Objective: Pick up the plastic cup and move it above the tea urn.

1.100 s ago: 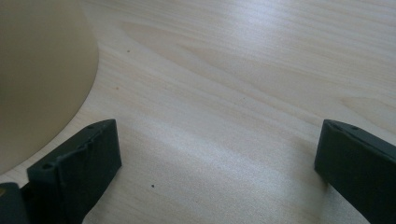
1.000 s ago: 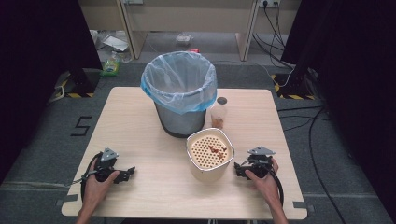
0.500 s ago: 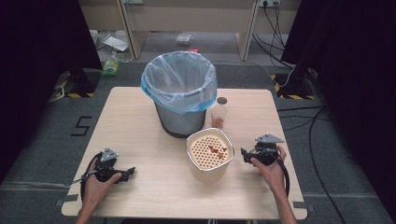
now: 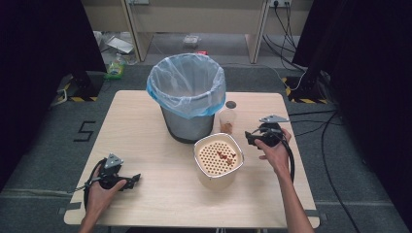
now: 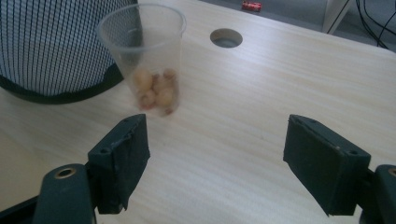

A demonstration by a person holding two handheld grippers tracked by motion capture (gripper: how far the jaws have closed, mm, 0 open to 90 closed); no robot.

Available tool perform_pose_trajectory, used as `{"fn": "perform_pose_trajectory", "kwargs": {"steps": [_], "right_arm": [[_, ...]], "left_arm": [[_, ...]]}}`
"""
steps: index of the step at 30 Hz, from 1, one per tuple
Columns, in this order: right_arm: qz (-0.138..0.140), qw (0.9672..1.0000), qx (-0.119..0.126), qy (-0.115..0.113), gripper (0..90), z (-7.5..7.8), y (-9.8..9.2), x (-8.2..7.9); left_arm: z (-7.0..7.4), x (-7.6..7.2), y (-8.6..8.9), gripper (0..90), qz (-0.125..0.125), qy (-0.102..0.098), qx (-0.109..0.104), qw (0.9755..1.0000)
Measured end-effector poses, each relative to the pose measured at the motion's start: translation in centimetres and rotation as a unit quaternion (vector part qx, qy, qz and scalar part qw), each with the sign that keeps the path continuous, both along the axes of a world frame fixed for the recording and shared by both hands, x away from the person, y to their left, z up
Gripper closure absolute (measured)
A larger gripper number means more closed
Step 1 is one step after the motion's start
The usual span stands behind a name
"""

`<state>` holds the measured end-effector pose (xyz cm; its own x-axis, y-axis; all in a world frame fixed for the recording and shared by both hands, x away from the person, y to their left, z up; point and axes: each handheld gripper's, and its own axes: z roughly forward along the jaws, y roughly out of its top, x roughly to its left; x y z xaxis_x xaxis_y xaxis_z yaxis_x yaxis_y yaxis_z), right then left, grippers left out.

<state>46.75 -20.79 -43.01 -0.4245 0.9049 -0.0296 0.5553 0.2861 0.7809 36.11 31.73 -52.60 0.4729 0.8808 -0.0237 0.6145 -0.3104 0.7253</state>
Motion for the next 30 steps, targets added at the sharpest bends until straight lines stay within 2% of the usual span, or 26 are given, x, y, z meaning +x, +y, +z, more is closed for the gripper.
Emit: {"fn": "perform_pose_trajectory", "kwargs": {"steps": [5, 6, 10, 17, 20, 27, 30], "right_arm": [[-0.007, 1.0000, 0.004, 0.000, 24.0, 0.4, 0.1, 0.9], [-0.010, 0.9999, 0.014, -0.001, 25.1, 0.8, 0.0, 1.3], [-0.019, 0.9997, 0.013, -0.001, 26.7, 1.5, 0.0, 2.0], [-0.016, 0.9997, 0.017, 0.000, 29.4, 2.1, 0.4, 3.1], [-0.012, 0.9999, 0.010, 0.003, 32.7, 2.2, 1.3, 3.9], [0.005, 0.9999, 0.012, 0.000, 40.9, 2.2, 3.0, 5.5], [0.004, 0.9999, 0.013, 0.005, 43.7, 2.0, 3.6, 6.0]], "left_arm": [[0.0, 0.0, 0.0, 0.0, 0.000, 0.000, 0.000, 1.0000], [0.0, 0.0, 0.0, 0.0, 0.000, 0.000, 0.000, 1.0000], [0.0, 0.0, 0.0, 0.0, 0.000, 0.000, 0.000, 1.0000], [0.0, 0.0, 0.0, 0.0, 0.000, 0.000, 0.000, 1.0000], [0.0, 0.0, 0.0, 0.0, 0.000, 0.000, 0.000, 1.0000], [0.0, 0.0, 0.0, 0.0, 0.000, 0.000, 0.000, 1.0000], [0.0, 0.0, 0.0, 0.0, 0.000, 0.000, 0.000, 1.0000]]}}
